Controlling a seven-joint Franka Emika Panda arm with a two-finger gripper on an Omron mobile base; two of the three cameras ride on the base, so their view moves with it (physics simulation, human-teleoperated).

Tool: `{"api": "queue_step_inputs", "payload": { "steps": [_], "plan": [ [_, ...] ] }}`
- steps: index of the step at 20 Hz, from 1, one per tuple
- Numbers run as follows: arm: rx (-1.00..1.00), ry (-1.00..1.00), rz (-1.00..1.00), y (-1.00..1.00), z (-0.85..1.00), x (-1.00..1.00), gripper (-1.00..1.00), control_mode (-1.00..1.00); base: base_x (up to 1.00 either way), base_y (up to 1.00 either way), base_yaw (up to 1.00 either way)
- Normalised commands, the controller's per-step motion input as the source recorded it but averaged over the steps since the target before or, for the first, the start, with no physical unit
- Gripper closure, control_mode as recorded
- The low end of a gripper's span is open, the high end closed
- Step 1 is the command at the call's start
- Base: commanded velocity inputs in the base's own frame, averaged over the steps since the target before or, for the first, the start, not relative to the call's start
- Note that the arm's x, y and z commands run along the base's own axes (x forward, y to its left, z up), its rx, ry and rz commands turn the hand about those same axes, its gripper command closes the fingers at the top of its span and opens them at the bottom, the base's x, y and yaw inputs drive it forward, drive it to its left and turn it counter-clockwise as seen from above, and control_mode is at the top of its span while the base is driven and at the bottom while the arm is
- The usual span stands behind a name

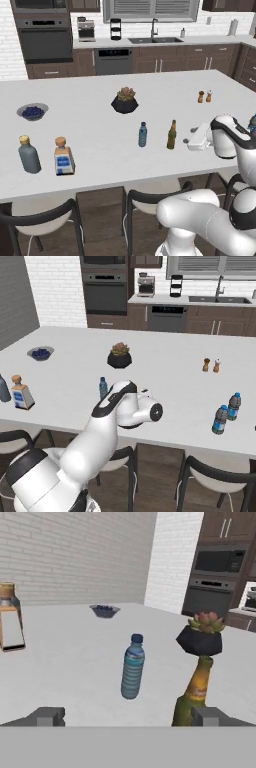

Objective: Move the plastic bottles in the middle to the plastics group, and the glass bottles in the middle to the glass group.

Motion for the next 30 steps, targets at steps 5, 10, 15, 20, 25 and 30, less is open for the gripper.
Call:
{"api": "queue_step_inputs", "payload": {
  "steps": [5,10,15,20,25,30],
  "plan": [
    [0.00,0.00,0.00,0.00,-0.12,0.18,-1.00,-1.00,0.00,0.00,0.00],
    [0.00,0.00,0.00,0.02,-0.10,0.25,-1.00,-1.00,0.00,0.00,0.00],
    [0.00,0.00,0.01,0.00,-0.10,0.20,-1.00,-1.00,0.00,0.00,0.00],
    [0.00,0.00,0.01,0.00,-0.15,0.19,-1.00,-1.00,0.00,0.00,0.00],
    [0.00,0.02,0.02,0.00,-0.12,0.25,-1.00,-1.00,0.00,0.00,0.00],
    [0.00,0.02,0.02,0.00,-0.08,0.21,-1.00,-1.00,0.00,0.00,0.00]
  ]
}}
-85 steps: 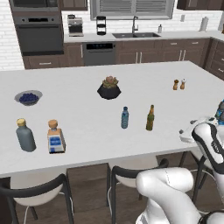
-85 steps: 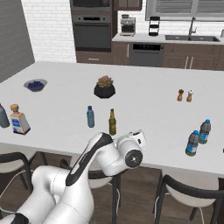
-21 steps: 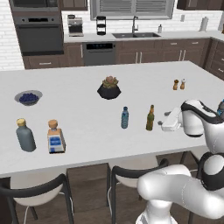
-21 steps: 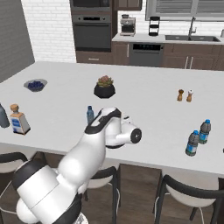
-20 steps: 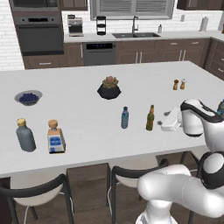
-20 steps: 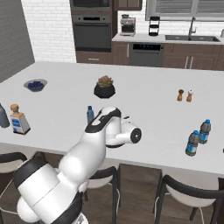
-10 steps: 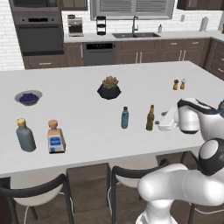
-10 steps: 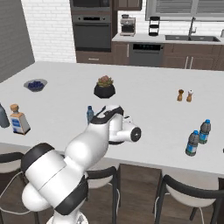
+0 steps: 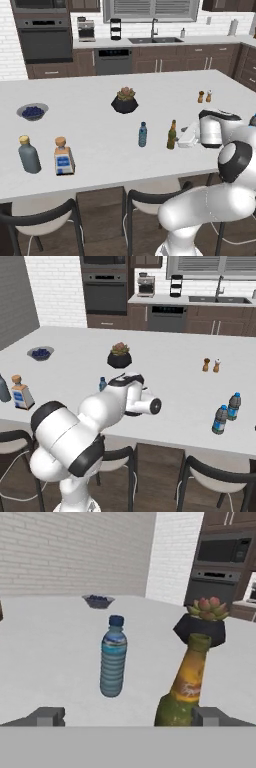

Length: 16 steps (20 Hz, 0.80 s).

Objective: Move the plastic bottles in the middle to the plastics group, and the glass bottles in the middle to the glass group.

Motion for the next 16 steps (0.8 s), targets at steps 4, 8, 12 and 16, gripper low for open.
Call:
{"api": "queue_step_inputs", "payload": {
  "steps": [4,8,12,16],
  "plan": [
    [0.00,0.03,0.02,-0.04,-0.09,0.18,-1.00,-1.00,0.00,0.00,0.00],
    [0.00,0.00,0.02,-0.06,-0.11,0.08,-1.00,-1.00,0.00,0.00,0.00],
    [0.00,0.00,0.02,-0.06,-0.12,0.11,-1.00,-1.00,0.00,0.00,0.00],
    [0.00,0.00,0.02,-0.02,-0.15,0.15,-1.00,-1.00,0.00,0.00,0.00]
  ]
}}
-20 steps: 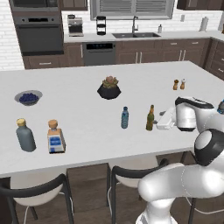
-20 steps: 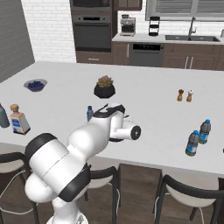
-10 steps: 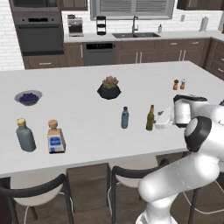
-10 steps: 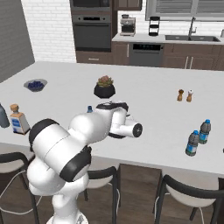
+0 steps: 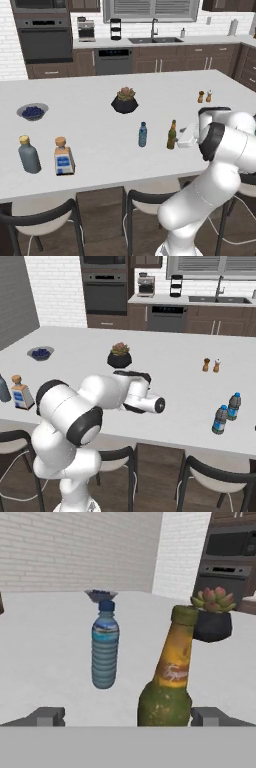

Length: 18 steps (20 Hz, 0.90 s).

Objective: Move the plastic bottles in the middle to the plastics group, and the glass bottles in the middle to the glass group.

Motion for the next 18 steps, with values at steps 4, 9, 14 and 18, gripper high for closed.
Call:
{"api": "queue_step_inputs", "payload": {
  "steps": [4,9,14,18],
  "plan": [
    [0.00,0.00,0.02,0.00,-0.13,0.18,-1.00,-1.00,0.00,0.00,0.00],
    [0.00,0.00,0.03,-0.01,-0.11,0.18,-1.00,-1.00,0.00,0.00,0.00],
    [0.00,0.00,0.02,-0.06,-0.04,0.22,-1.00,-1.00,0.00,0.00,0.00],
    [0.00,0.00,0.02,-0.02,-0.06,0.23,-1.00,-1.00,0.00,0.00,0.00]
  ]
}}
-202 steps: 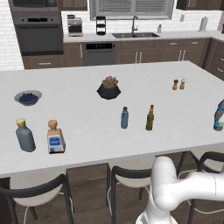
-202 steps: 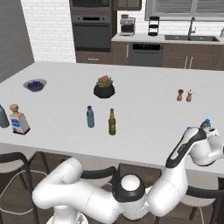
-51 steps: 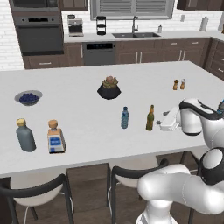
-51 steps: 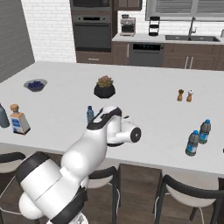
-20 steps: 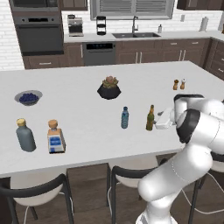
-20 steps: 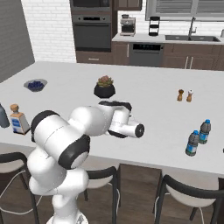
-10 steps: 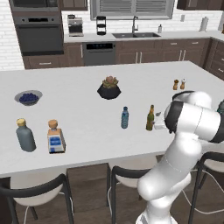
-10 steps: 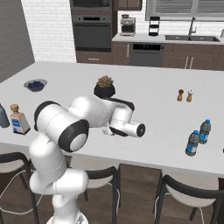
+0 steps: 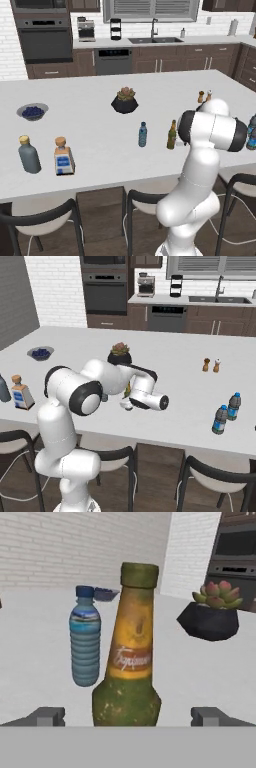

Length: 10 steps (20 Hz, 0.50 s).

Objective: Move the plastic bottles in the middle to the plastics group, and the glass bottles in the middle to the glass group.

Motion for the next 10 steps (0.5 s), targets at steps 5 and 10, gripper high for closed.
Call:
{"api": "queue_step_inputs", "payload": {
  "steps": [5,10],
  "plan": [
    [0.02,0.00,0.03,0.02,-0.14,0.03,-1.00,-1.00,0.00,0.00,0.00],
    [0.02,0.00,0.02,0.09,-0.15,0.01,-1.00,-1.00,0.00,0.00,0.00]
  ]
}}
